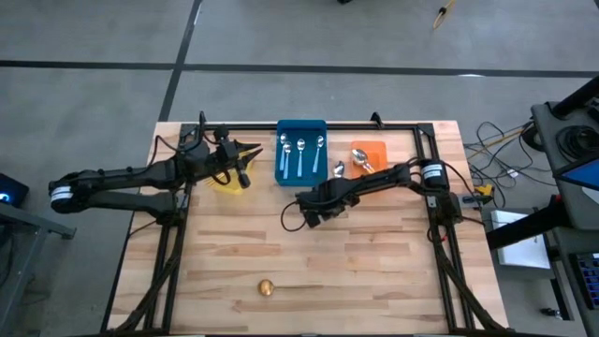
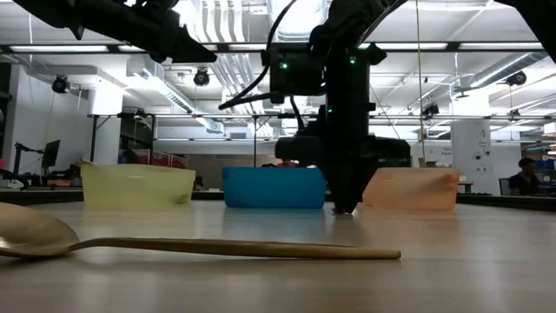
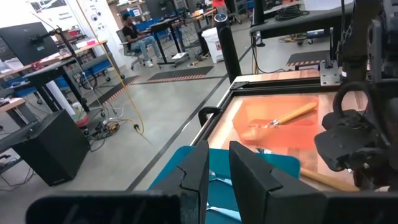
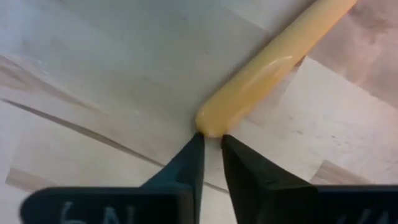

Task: Sort silverware by color (type)
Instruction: Put the yellow spoon into the orange bin

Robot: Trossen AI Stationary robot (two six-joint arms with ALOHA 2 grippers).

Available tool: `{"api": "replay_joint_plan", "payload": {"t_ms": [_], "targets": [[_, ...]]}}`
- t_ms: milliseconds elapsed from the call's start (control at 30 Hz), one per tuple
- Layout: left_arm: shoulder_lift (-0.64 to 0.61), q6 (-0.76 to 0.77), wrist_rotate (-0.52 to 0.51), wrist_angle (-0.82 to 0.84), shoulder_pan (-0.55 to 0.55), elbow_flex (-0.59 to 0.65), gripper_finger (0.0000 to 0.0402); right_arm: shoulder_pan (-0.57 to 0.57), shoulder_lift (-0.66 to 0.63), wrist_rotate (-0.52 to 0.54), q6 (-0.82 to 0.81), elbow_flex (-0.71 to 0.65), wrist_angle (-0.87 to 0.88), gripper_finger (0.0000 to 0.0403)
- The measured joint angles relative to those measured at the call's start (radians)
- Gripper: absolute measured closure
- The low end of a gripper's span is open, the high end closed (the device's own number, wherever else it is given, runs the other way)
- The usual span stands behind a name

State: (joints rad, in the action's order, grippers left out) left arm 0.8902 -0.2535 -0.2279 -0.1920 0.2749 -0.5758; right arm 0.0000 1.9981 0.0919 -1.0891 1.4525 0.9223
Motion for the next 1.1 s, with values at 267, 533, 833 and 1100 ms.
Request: {"api": "replay_joint_plan", "payload": {"t_ms": [267, 533, 833, 1100], "targets": [[-0.003, -0.008, 0.001, 0.035, 0.000, -0.015, 0.0357, 0.014, -0.043, -0.255, 0.044, -0.006, 0.085, 0.0381], [0.004, -0.008, 0.002, 0.051, 0.000, -0.020, 0.0357, 0.035, -0.094, -0.096, -0.031, -0.005, 0.144, 0.0391], [0.006, -0.016, 0.002, 0.051, 0.000, -0.020, 0.0357, -0.020, -0.089, 0.059, -0.022, -0.004, 0.083, 0.0371], [0.006, -0.026, 0.002, 0.049, 0.000, -0.020, 0.0357, -0.063, -0.089, 0.084, -0.016, -0.004, 0.038, 0.0278]]}}
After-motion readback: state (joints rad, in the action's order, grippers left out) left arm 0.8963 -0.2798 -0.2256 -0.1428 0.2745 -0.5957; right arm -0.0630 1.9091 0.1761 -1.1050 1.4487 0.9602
